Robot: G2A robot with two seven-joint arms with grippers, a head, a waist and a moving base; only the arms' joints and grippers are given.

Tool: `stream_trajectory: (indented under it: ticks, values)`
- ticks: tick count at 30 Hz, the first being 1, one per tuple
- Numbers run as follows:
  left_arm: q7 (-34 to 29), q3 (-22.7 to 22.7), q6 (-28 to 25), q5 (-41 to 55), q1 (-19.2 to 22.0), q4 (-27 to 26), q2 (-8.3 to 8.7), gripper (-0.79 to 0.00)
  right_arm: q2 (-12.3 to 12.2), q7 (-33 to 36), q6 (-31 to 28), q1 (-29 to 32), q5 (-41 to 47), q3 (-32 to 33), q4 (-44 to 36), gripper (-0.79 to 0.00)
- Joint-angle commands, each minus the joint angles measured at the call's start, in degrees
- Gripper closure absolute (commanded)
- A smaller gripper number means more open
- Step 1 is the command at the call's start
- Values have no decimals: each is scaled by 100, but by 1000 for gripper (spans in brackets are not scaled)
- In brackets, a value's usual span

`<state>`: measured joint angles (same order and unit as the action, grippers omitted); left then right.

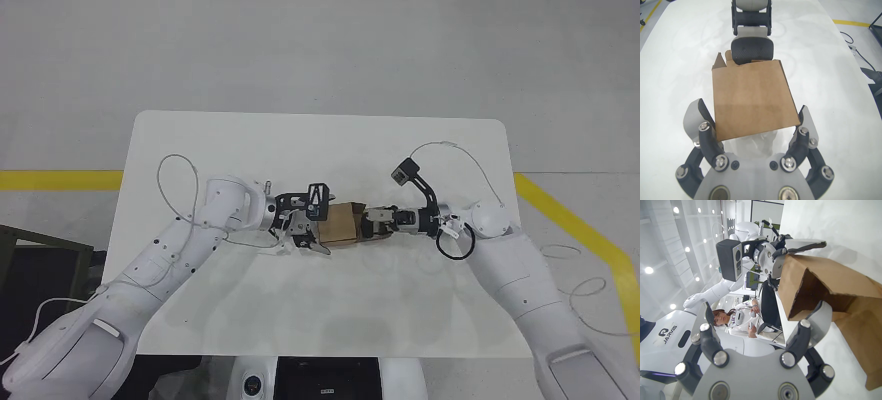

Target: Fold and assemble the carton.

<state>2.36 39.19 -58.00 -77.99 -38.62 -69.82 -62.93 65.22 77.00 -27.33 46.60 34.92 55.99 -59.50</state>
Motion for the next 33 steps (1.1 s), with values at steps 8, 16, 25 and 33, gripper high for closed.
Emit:
stream_trajectory:
  ticks: [8, 16, 25, 33]
  values:
    - [18, -70, 0, 106, 12, -36, 47, -785, -27, -246, -240, -105, -446, 116, 319, -785]
    - [37, -141, 0, 162, 37, -70, 93, -785, 87, -479, -474, -485, -333, -95, 686, -785]
    - [49, -199, 0, 154, 70, -68, 127, -785, 158, -400, -397, -699, -57, -538, 662, -785]
    - [56, -170, 0, 152, 72, -3, 147, -785, 44, -128, -126, -631, 155, -786, 245, -785]
